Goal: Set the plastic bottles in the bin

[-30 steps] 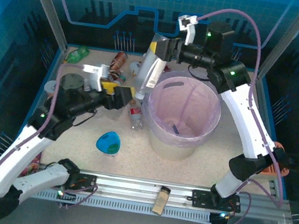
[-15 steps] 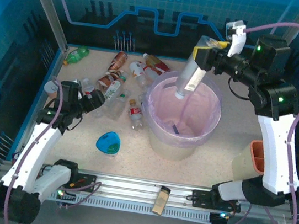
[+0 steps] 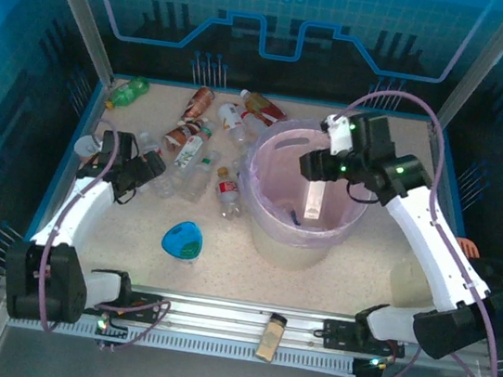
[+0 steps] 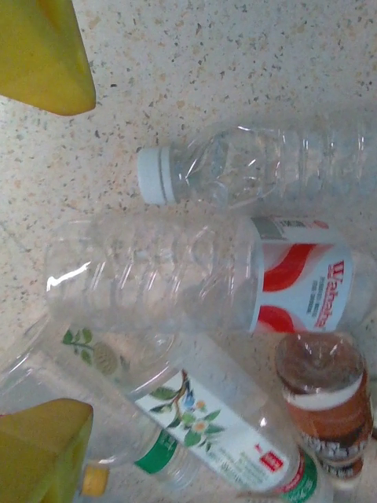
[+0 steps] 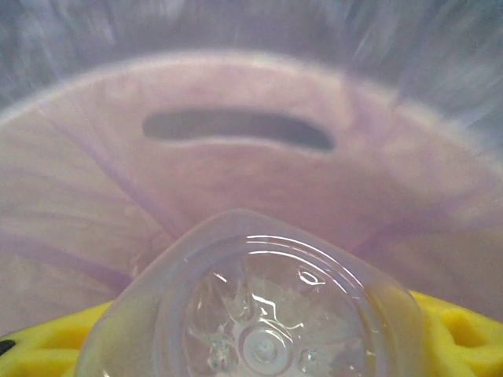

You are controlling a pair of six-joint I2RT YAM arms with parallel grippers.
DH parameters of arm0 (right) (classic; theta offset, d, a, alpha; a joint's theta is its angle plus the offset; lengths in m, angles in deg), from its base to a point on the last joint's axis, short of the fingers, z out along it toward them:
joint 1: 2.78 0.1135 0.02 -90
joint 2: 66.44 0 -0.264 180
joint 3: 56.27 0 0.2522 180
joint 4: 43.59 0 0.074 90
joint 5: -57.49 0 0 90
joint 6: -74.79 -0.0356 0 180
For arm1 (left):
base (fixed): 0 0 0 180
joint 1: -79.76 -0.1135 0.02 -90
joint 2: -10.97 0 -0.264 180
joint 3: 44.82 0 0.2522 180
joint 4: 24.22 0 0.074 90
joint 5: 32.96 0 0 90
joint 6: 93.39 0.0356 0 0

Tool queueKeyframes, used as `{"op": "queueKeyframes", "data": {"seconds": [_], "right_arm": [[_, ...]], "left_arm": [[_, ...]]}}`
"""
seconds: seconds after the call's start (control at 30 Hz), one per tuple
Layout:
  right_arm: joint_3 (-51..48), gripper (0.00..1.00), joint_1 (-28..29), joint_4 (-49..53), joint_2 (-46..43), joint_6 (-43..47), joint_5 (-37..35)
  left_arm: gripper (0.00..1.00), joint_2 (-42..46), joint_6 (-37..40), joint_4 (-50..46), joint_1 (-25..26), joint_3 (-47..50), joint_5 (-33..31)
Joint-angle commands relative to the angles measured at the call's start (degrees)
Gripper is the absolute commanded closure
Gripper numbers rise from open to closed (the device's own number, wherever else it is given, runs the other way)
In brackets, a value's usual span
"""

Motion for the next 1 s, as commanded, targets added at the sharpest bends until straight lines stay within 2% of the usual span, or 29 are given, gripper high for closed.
{"op": "queueKeyframes", "data": {"seconds": [0.0, 0.13, 0.37, 0.47, 0.67, 0.97], "right_arm": [[-4.94, 0.61, 1.4, -6.27, -3.22, -4.25, 0.08], [-10.14, 0.55, 1.6, -9.28, -4.37, -6.7, 0.36], [-11.49, 0.23, 1.61, -8.66, -4.77, -7.28, 0.21], [-10.06, 0.17, 1.55, -7.21, -5.56, -6.75, -0.78], [-6.61, 0.1, -0.61, -3.94, -8.42, -5.9, -0.73], [-4.4, 0.09, -2.53, -5.13, -11.64, -6.98, 2.96]], "left_arm": [[0.08, -2.41, 2.06, 1.9, -1.32, -0.9, -0.29], [0.1, -4.65, 1.61, 2.01, -2.13, -0.45, -0.35], [0.1, -8.22, -1.82, 3.75, -3.83, 1.24, -0.84], [0.1, -9.83, -2.82, 4.69, -4.38, 1.56, -0.54], [0.12, -11.36, -4.3, 6.64, -5.5, 2.27, -1.87], [0.18, -17.35, -5.47, 9.75, -6.66, 1.43, -0.1]]}}
